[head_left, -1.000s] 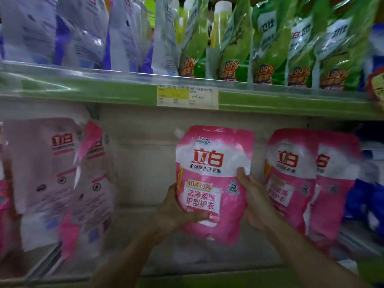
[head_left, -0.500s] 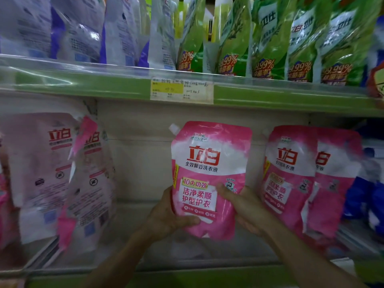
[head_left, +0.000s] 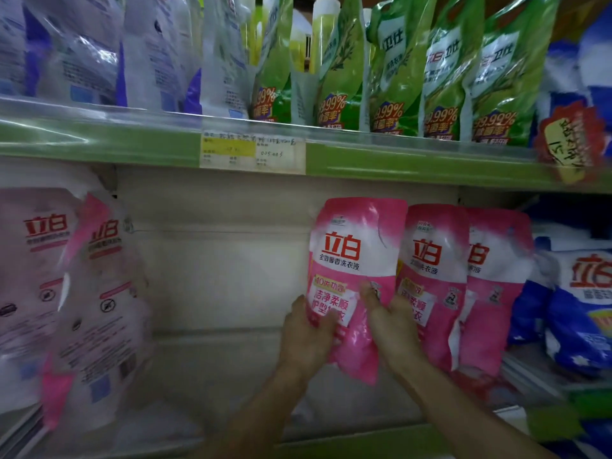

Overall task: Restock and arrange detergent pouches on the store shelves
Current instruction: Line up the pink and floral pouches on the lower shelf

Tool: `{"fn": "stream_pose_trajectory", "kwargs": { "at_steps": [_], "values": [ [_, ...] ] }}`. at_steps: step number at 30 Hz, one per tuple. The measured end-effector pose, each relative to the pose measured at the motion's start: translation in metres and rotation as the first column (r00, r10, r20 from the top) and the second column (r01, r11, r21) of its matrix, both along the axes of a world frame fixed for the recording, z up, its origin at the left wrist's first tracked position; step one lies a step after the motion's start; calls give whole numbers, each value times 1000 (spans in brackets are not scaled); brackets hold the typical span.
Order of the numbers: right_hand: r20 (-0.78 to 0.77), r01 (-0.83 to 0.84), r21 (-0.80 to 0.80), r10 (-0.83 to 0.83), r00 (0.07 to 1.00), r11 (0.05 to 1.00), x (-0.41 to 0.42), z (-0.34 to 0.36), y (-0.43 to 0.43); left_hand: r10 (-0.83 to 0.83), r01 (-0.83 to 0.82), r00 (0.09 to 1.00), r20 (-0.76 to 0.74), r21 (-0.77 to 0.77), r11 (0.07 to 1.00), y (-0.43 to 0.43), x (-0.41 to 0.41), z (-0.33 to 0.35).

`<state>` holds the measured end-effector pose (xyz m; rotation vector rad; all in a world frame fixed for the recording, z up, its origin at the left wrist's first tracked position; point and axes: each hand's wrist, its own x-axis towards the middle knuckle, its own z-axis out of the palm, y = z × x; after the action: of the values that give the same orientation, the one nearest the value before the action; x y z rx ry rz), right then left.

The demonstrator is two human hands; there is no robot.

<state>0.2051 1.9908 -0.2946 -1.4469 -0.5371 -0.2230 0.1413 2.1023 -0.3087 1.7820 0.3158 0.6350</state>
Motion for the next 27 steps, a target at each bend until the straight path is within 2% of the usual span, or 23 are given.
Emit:
{"fn": "stream_pose_trajectory", "kwargs": {
  "at_steps": [3,6,10,17,19,21,25,27],
  "values": [
    [30,146,-22,-146,989,989,5,-1,-20,-154,163,986,60,-213,963,-33,26,1],
    [-6,241,-11,-241,970,970,14,-4,-37,-267,286,958,102,-298,911,-58,49,-4],
    [-37,341,-51,-343,939,939,27,-10,-41,-269,301,951,149,-263,917,-72,76,-8],
    [-45,247,1,-247,968,969,21,-9,-36,-274,291,955,110,-197,936,-65,79,-12],
    [62,255,47,-258,964,966,7,1,-39,-291,305,952,100,-172,937,-61,69,-13],
    [257,281,139,-309,916,950,-10,22,-40,-229,248,961,158,-115,962,-49,54,-13],
    [513,322,227,-394,762,919,-51,67,-19,9,-10,936,351,2,1000,-10,-2,7],
    [558,256,193,-320,765,947,-70,74,8,80,-124,889,451,70,990,12,-37,20]
  ]
}}
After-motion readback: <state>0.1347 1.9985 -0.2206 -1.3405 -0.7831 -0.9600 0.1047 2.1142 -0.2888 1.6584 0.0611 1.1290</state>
